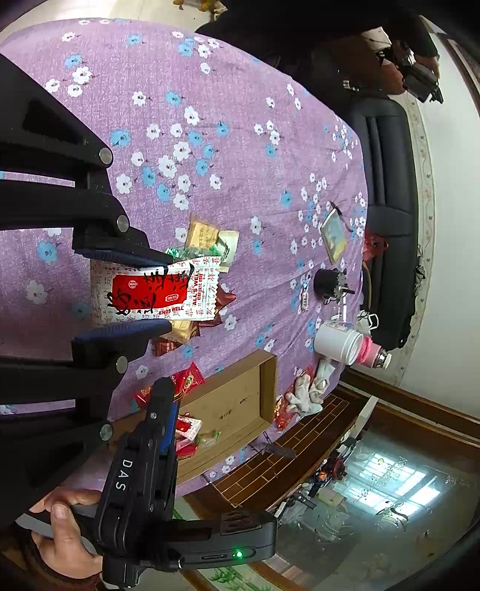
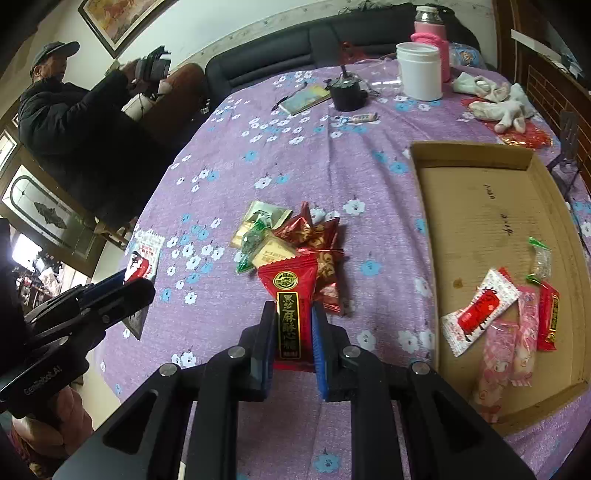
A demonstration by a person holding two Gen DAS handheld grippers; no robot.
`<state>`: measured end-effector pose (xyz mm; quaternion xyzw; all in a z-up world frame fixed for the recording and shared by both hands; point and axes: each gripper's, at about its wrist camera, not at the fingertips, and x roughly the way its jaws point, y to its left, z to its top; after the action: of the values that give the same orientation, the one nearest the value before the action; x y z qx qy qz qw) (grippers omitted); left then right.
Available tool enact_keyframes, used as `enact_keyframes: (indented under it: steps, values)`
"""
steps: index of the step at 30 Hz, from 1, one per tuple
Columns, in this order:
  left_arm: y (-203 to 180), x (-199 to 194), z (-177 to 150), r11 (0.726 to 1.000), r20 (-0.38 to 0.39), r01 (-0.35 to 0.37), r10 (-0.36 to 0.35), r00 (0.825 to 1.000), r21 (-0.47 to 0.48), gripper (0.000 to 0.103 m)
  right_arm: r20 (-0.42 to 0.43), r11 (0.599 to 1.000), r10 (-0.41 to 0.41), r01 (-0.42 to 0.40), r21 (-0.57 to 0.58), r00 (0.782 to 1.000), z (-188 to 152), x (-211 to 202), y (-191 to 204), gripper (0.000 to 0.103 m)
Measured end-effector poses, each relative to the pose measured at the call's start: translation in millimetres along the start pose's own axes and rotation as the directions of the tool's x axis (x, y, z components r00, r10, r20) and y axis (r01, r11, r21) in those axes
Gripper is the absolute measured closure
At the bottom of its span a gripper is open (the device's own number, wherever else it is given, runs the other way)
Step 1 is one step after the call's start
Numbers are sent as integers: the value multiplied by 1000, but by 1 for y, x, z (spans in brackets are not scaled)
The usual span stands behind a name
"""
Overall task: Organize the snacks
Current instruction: 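Carry the red-and-white packet and red candy bar over the cardboard tray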
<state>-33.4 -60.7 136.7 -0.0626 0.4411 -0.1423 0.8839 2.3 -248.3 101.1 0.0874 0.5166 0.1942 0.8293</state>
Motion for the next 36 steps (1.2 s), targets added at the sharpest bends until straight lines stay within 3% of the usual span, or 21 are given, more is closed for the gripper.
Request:
enact_keyframes:
  steps: [5,15,27,36]
  values:
    - [6,-3,-2,999,8,-18,18,1000,-39,74,9,999,16,-15,-49,1000,5,-2,9,86]
    - [-14,1,-2,1000,5,-11,11,1000,-28,74,38,1000,18,-18,-6,999,-1,-17,-16,86]
    - [-77,26,0,996,-63,35,-29,998,86,74,117,985,-17,-4,174,993,-25,-53,-94,86]
    - [-134,51,2,982,-113,99,-82,990,160,74,166,954,-90,37,297,982,-48,-89,-159,86]
